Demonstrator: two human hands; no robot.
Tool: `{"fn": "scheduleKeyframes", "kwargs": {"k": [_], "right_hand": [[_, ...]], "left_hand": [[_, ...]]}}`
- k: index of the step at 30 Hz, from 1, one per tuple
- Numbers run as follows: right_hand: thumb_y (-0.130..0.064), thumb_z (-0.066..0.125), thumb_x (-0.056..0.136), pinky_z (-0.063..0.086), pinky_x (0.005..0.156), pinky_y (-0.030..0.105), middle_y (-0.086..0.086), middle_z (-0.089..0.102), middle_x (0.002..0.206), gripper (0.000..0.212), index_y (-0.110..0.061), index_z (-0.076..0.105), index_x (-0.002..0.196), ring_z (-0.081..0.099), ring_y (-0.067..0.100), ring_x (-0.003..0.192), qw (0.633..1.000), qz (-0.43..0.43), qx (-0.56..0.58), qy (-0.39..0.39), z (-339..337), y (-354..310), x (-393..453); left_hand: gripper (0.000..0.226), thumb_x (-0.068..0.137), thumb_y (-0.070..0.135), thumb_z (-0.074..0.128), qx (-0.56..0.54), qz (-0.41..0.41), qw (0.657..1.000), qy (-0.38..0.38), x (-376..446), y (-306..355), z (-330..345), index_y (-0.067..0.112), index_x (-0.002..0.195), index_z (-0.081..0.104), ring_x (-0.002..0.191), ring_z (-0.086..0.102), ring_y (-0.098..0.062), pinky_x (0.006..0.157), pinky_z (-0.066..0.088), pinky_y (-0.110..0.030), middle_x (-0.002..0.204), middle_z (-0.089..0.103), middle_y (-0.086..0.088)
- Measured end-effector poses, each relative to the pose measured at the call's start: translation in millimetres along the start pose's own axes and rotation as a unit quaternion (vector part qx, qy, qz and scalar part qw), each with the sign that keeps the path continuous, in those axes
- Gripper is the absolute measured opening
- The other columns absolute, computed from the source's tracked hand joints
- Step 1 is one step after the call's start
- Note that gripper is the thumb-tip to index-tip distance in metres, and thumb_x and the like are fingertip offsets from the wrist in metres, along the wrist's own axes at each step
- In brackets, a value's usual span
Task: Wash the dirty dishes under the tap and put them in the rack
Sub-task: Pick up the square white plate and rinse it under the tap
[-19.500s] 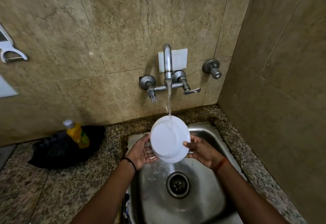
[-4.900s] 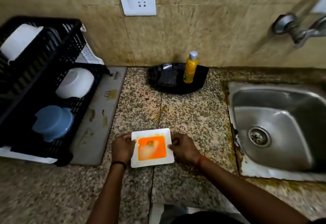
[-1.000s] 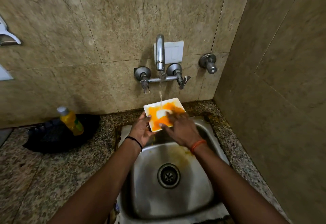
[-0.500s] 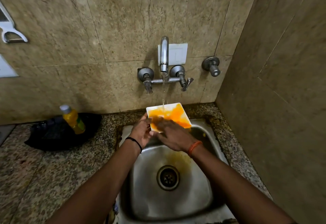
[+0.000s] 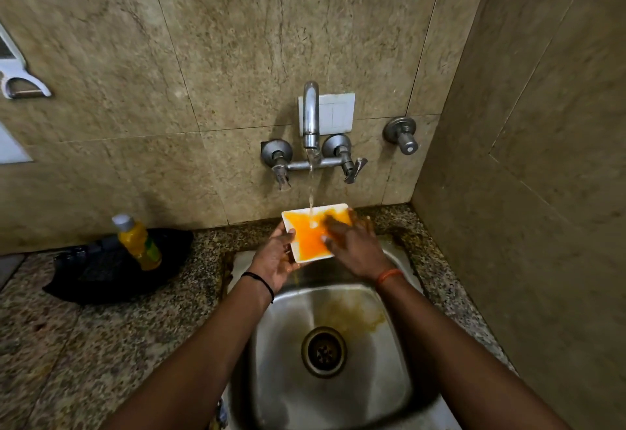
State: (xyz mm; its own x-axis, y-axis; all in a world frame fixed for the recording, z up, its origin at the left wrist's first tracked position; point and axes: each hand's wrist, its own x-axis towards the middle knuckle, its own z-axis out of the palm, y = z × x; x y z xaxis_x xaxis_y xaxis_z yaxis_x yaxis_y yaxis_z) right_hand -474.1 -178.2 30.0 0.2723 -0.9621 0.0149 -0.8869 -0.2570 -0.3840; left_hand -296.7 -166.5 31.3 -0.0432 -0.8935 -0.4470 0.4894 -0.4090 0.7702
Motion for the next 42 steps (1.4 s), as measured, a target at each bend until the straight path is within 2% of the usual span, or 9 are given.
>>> {"fn": "scheduleKeyframes", "kwargs": {"k": [3, 7, 13, 18, 21, 25, 30, 35, 42], "right_hand": [[-0.027, 0.052, 0.096, 0.019, 0.117, 0.038, 0.001, 0.020, 0.160, 0.061, -0.026, 0.026, 0.151, 0.017, 0.027, 0.147, 0.977, 0.090, 0.190, 0.036, -3, 4, 5], [-0.005, 0.045, 0.096, 0.055, 0.084, 0.043, 0.006, 0.041, 0.141, 0.057, -0.029, 0.034, 0.147, 0.051, 0.031, 0.120, 0.831, 0.175, 0.529, 0.000, -22, -6, 4], [-0.015, 0.046, 0.089, 0.052, 0.091, 0.053, 0.009, 0.053, 0.135, 0.066, -0.035, 0.022, 0.147, 0.061, 0.033, 0.109, 0.931, 0.085, 0.354, 0.039, -48, -16, 12], [-0.024, 0.044, 0.075, 0.055, 0.083, 0.053, 0.014, 0.066, 0.113, 0.050, -0.014, 0.054, 0.124, 0.068, 0.034, 0.093, 0.962, 0.074, 0.262, 0.026, -60, -26, 14], [-0.012, 0.039, 0.087, 0.061, 0.061, 0.042, 0.030, 0.066, 0.101, 0.033, 0.002, 0.056, 0.111, 0.071, 0.032, 0.067, 0.908, 0.185, 0.374, -0.038, -55, -21, 13], [-0.006, 0.029, 0.099, 0.056, 0.045, 0.025, 0.028, 0.068, 0.096, 0.035, 0.006, 0.047, 0.126, 0.069, 0.020, 0.050, 0.808, 0.283, 0.503, -0.116, -30, -17, 1], [-0.005, 0.037, 0.098, 0.060, 0.054, 0.032, 0.014, 0.067, 0.100, 0.034, -0.007, 0.048, 0.130, 0.071, 0.021, 0.073, 0.743, 0.286, 0.582, -0.163, 9, -22, -1], [0.000, 0.052, 0.093, 0.058, 0.052, 0.032, 0.015, 0.065, 0.117, 0.038, -0.009, 0.054, 0.130, 0.064, 0.028, 0.090, 0.758, 0.244, 0.604, -0.037, 14, -30, 5], [0.006, 0.061, 0.088, 0.057, 0.067, 0.022, 0.017, 0.068, 0.113, 0.037, -0.001, 0.061, 0.124, 0.066, 0.020, 0.090, 0.852, 0.114, 0.506, 0.076, -16, -21, 7]], "left_hand": [[0.035, 0.100, 0.013, 0.043, 0.013, 0.006, 1.000, 0.001, 5, 10, -3, 0.024, 0.133, 0.049, 0.106, 0.061, -0.030, 0.092, 0.048, -0.052, 0.116, 0.065, -0.009], [0.034, 0.100, 0.015, 0.043, 0.012, -0.001, 1.000, -0.001, 5, 23, -6, 0.019, 0.134, 0.050, 0.103, 0.063, -0.028, 0.080, 0.054, -0.050, 0.120, 0.063, -0.008], [0.039, 0.102, 0.007, 0.031, -0.022, -0.061, 0.998, 0.014, -2, 6, 5, 0.008, 0.140, 0.039, 0.109, 0.055, -0.037, 0.088, 0.044, -0.050, 0.138, 0.050, -0.022], [0.032, 0.099, 0.000, 0.029, -0.002, -0.101, 0.995, 0.007, -15, 0, 12, 0.005, 0.128, 0.043, 0.091, 0.063, -0.037, 0.088, 0.052, -0.045, 0.099, 0.062, -0.023], [0.024, 0.098, 0.000, 0.034, 0.049, -0.132, 0.990, 0.012, -21, 14, 4, -0.002, 0.120, 0.043, 0.092, 0.069, -0.037, 0.063, 0.059, -0.035, 0.090, 0.065, -0.024], [0.016, 0.097, 0.005, 0.043, 0.185, -0.085, 0.978, 0.034, -22, 43, -5, -0.004, 0.109, 0.050, 0.049, 0.069, -0.023, 0.050, 0.058, -0.028, 0.064, 0.070, -0.019], [0.034, 0.090, 0.000, 0.055, 0.334, 0.047, 0.937, 0.084, -21, 65, -11, 0.005, 0.124, 0.059, 0.073, 0.069, -0.030, 0.061, 0.060, -0.040, 0.103, 0.068, -0.019], [0.051, 0.087, -0.011, 0.053, 0.329, 0.178, 0.922, 0.100, -17, 59, -27, 0.009, 0.134, 0.055, 0.098, 0.062, -0.021, 0.094, 0.050, -0.043, 0.120, 0.065, -0.015], [0.044, 0.094, -0.003, 0.049, 0.110, 0.059, 0.989, 0.083, -7, 22, -46, 0.014, 0.135, 0.052, 0.087, 0.065, -0.020, 0.074, 0.054, -0.034, 0.111, 0.067, -0.008]]}}
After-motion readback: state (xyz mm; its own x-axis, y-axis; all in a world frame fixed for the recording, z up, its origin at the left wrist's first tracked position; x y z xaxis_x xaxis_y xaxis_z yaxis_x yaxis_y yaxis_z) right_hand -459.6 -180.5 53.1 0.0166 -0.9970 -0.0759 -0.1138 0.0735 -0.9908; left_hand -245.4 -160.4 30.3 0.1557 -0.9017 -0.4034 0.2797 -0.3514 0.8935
